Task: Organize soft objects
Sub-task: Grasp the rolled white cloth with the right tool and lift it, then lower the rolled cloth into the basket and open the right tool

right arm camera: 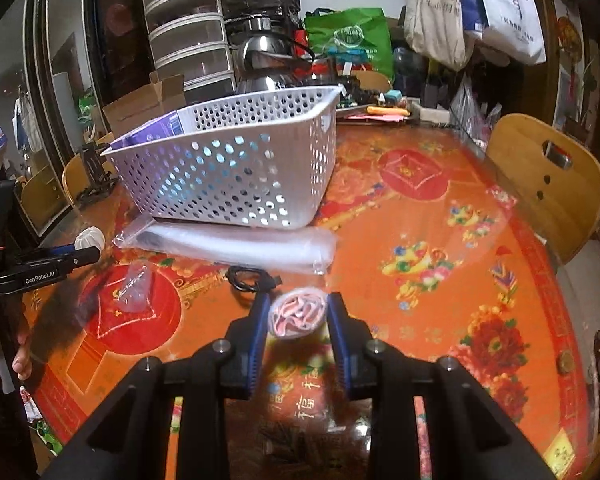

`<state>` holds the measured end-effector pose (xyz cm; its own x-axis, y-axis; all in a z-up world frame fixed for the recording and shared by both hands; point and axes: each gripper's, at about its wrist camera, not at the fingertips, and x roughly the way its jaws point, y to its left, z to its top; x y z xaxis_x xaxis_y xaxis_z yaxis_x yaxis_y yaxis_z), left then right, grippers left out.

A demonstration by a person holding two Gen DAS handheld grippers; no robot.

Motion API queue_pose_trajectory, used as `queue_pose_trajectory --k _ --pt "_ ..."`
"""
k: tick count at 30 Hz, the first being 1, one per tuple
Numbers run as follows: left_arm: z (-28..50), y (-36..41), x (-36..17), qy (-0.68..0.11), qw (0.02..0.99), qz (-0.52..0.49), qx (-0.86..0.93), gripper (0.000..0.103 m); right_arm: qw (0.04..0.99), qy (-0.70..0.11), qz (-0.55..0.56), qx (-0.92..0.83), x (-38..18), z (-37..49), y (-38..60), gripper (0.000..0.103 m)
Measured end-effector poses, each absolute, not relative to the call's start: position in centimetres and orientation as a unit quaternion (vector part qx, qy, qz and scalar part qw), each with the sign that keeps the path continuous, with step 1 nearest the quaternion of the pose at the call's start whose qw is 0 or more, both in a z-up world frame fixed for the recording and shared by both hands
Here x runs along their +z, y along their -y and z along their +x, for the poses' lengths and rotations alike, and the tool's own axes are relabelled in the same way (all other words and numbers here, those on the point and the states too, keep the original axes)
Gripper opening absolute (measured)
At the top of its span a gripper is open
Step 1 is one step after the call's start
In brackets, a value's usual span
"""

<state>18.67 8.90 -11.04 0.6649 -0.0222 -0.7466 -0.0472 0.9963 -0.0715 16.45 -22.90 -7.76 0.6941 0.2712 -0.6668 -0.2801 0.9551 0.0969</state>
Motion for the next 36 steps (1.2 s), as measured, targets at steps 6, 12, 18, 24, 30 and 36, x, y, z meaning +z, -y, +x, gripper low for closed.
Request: queue_pose_trajectory --k 6,12,18,24,30,36 --pt "18.2 -8.5 -10.3 -0.402 0.915 -0.043 0.004 0.041 0.925 -0.347 -0.012 0.151 -6.5 15.9 22.8 0.028" --pt "17.6 -8.5 -8.9 -0.388 0.921 -0.048 0.0 0.041 0.932 -0.324 -0.015 0.161 -4.3 15.5 22.5 0.028" --pt "17.2 -8.1 -5.9 -0.367 0.929 -0.041 -0.001 0.041 0.938 -0.301 -0.02 0.171 -1.4 15.8 22.1 0.028" --pt "18.0 -7.6 -2.0 -0.351 0.936 -0.033 -0.018 0.041 0.939 -0.281 -0.035 0.195 2.4 17.4 20.4 0.028" --pt "21.5 -6.5 1.9 -0.343 0.938 -0.032 -0.04 0.041 0.938 -0.277 -0.05 0.203 5.2 21.2 18.0 0.028" --pt "26.1 -5.1 4.9 -0.352 0.934 -0.027 -0.062 0.041 0.935 -0.287 -0.065 0.199 6.2 25.3 15.7 0.028"
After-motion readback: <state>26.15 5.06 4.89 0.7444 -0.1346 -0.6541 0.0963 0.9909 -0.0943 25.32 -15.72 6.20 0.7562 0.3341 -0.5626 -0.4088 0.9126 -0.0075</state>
